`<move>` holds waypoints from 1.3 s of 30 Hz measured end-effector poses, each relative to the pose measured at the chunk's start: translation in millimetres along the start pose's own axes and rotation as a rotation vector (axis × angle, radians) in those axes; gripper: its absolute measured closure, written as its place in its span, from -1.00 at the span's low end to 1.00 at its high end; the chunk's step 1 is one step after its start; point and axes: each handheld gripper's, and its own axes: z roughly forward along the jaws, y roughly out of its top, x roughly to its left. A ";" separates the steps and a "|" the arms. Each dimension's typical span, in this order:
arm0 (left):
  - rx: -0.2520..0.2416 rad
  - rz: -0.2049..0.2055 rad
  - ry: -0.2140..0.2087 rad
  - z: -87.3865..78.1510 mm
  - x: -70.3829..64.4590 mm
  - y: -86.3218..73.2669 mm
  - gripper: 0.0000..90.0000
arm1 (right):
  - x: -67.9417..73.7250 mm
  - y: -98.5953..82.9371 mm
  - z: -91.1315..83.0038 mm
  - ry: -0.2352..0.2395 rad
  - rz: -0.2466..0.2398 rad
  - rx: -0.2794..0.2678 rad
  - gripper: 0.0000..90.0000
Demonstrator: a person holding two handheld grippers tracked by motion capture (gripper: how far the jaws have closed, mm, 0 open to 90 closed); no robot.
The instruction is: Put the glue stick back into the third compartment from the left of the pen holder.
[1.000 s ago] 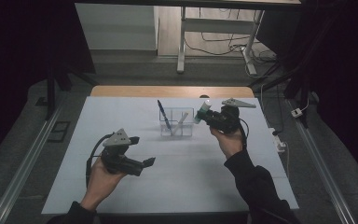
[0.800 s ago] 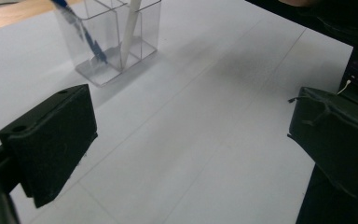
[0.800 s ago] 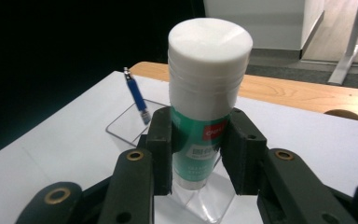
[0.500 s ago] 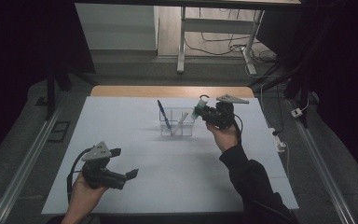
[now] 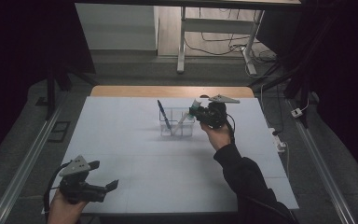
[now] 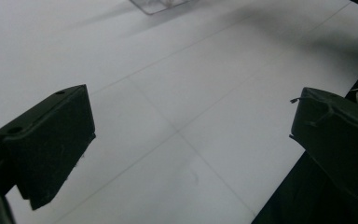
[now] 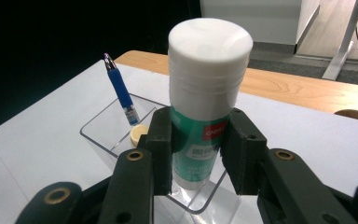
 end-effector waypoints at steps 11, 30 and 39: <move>0.053 -0.036 0.035 -9.0 4.1 -16.4 -1.00 | 2.4 -6.5 11.1 -0.010 -0.020 0.027 0.45; 0.079 -0.046 0.042 -9.7 5.1 -19.6 -1.00 | 6.4 -6.3 4.9 -0.014 -0.042 0.036 0.23; 0.079 -0.041 0.032 -9.7 5.4 -19.7 -1.00 | 5.7 -6.8 -7.2 -0.012 -0.069 0.062 -0.06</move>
